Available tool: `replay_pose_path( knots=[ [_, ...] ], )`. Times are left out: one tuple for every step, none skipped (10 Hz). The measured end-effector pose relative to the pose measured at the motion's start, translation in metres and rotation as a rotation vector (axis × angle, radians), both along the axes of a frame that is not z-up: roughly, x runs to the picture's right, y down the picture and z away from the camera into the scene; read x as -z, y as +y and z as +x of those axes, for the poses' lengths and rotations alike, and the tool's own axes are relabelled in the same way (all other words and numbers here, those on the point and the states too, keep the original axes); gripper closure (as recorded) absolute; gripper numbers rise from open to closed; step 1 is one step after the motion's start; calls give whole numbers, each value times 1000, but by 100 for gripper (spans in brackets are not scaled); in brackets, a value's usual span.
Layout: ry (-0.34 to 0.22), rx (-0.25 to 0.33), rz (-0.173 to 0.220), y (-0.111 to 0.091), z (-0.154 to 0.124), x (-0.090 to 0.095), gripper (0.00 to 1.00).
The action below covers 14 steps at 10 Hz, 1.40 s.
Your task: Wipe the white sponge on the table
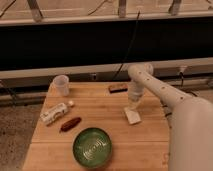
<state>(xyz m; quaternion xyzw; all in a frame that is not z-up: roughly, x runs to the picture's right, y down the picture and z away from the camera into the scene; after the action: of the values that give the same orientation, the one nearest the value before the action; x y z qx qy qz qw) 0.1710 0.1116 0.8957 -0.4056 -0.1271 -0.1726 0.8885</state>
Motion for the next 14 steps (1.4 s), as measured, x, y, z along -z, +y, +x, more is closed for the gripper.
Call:
replay_pose_path(
  knots=[
    [-2,2,7,-8,-6,-6,100],
    [-7,4,11,-11,-12,-8,100],
    [-16,10,16,-16,-23,-11,100],
    [-25,15,18,-17,-33,-13,100],
    [-36,20,20,-19,-43,-15,100],
    [-54,27,24,-21,-56,-17,100],
    [-67,36,23,-20,-61,-17,100],
    [-88,48,16,-16,-74,-17,100],
    [-111,61,12,-14,-89,-17,100],
    [-146,78,10,-10,-108,-15,100],
    [-174,94,4,-4,-117,-10,100],
    [-200,110,-7,5,-125,-4,100],
    [-232,125,-15,14,-134,3,100],
    [-249,136,-23,21,-137,8,100]
  ],
)
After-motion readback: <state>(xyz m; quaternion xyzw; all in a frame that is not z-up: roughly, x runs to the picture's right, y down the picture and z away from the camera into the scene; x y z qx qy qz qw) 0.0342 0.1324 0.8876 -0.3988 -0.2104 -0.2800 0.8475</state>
